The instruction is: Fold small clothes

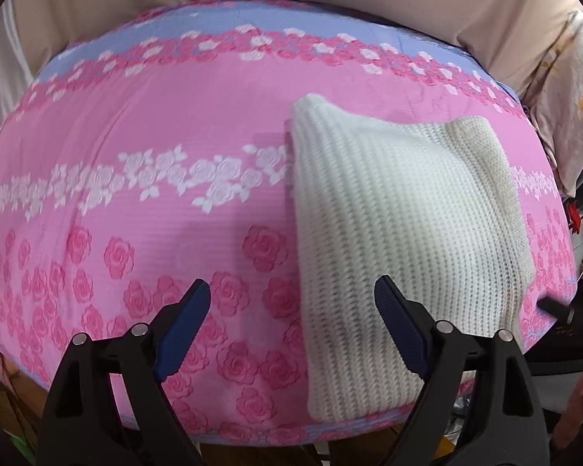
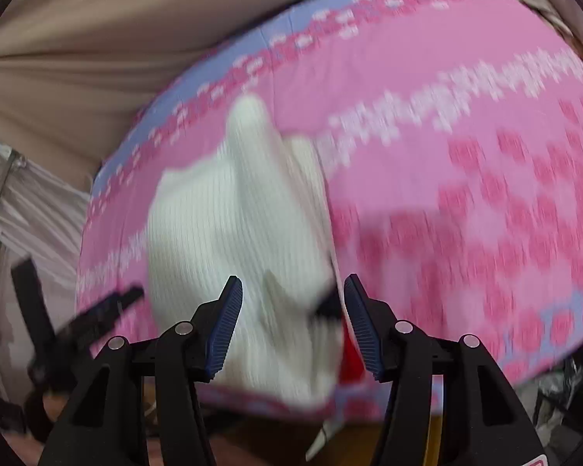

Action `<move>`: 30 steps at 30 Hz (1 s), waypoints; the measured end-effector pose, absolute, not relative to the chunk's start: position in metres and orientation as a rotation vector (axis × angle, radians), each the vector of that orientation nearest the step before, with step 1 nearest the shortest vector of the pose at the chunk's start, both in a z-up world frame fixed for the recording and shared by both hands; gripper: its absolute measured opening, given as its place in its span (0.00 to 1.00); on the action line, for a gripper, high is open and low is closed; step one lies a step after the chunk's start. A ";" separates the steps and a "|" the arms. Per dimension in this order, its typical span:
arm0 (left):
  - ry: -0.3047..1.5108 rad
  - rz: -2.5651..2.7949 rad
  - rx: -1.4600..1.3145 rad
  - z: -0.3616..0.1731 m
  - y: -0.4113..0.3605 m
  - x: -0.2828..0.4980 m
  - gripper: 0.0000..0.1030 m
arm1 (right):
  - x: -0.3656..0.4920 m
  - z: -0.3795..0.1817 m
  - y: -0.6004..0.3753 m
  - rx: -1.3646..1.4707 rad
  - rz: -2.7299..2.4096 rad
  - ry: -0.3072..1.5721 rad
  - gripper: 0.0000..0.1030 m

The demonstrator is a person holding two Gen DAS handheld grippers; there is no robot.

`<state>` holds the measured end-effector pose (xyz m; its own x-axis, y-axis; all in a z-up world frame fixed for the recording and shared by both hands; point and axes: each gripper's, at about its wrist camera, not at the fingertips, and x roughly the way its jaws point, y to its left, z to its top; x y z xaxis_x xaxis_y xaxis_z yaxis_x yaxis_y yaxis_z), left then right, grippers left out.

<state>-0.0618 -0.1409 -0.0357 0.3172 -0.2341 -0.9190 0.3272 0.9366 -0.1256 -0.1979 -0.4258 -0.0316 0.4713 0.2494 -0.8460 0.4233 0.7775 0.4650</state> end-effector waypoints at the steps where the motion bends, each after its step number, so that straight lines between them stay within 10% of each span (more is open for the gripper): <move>1: 1.198 -0.367 0.087 -0.036 -0.138 -0.061 0.82 | -0.208 -0.037 -0.421 0.718 -0.127 1.126 0.53; 12: 1.157 -0.369 0.092 -0.019 -0.105 -0.063 0.82 | -0.198 -0.064 -0.373 0.738 -0.162 1.121 0.54; 15: 1.130 -0.354 0.077 -0.010 -0.087 -0.063 0.82 | -0.188 -0.064 -0.372 0.734 -0.167 1.113 0.16; 23: 1.101 -0.124 -0.065 -0.005 0.011 -0.049 0.82 | -0.093 0.032 -0.232 0.477 0.239 1.014 0.14; 30: 1.161 0.168 -0.124 -0.029 0.121 -0.060 0.82 | -0.030 0.001 -0.080 0.268 0.499 1.163 0.13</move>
<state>-0.0596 0.1215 -0.0293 0.3885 0.0673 -0.9190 -0.1955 0.9806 -0.0108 -0.0304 -0.0802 0.0014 0.3048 0.5060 -0.8069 -0.2358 0.8609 0.4508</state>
